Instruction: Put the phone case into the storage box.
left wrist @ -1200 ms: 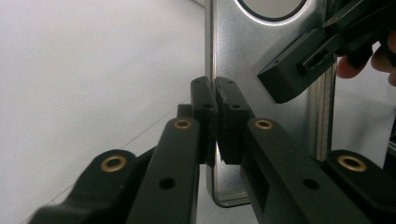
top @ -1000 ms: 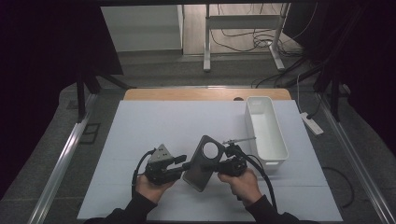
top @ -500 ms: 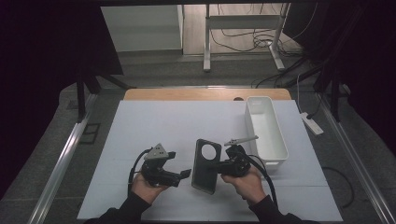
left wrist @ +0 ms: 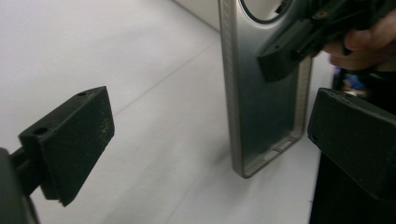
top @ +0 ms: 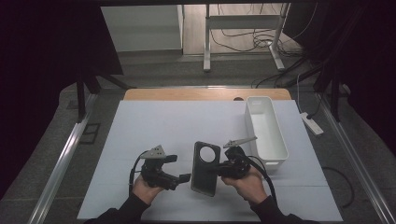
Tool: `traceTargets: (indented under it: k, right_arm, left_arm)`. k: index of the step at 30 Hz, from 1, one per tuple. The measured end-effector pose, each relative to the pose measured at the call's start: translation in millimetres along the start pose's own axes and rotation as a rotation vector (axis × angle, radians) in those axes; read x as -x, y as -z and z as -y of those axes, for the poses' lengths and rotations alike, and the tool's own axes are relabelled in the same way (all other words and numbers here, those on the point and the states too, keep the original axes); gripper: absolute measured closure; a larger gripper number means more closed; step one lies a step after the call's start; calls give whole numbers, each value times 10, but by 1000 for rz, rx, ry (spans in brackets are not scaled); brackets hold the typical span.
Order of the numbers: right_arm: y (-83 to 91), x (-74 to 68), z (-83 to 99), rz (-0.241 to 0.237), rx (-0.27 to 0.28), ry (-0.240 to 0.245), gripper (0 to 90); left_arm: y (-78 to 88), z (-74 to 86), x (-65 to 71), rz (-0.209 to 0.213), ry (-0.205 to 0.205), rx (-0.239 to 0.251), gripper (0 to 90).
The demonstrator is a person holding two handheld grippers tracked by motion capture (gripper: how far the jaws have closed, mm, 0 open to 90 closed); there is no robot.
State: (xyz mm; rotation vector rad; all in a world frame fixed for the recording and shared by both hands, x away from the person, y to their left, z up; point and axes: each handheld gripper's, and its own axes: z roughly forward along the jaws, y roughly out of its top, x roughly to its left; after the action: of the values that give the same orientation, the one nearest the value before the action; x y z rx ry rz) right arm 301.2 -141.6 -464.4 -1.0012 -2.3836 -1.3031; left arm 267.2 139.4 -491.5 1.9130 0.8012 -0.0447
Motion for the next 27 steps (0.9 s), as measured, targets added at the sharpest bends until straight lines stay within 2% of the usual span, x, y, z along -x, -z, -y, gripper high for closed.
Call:
traceTargets:
  k: [4,6,9,10,11,19,21,27]
  right_arm:
    - [24,-18,-12,-21,10,19,852]
    - [35,-35,-20,-32,11,36,852]
    - [57,-56,-34,-50,14,60,852]
    - [62,-61,-38,-59,17,68,852]
    - [62,-61,-38,-59,17,68,852]
    - [91,-122,-61,-120,24,123,852]
    - [87,-146,-67,-136,26,133,852]
    - [76,-191,-78,-163,21,154,852]
  left_arm:
    - [-49,8,-7,58,1,-8,4]
    - [-79,6,2,71,-11,-25,0]
    - [-115,2,4,99,-8,-34,0]
    - [-133,-4,10,119,-12,-43,0]
    - [-133,-4,10,119,-12,-43,0]
    - [-240,-17,78,211,-45,-83,0]
    - [-250,-19,79,219,-48,-84,0]
    - [-267,-28,94,277,-60,-74,32]
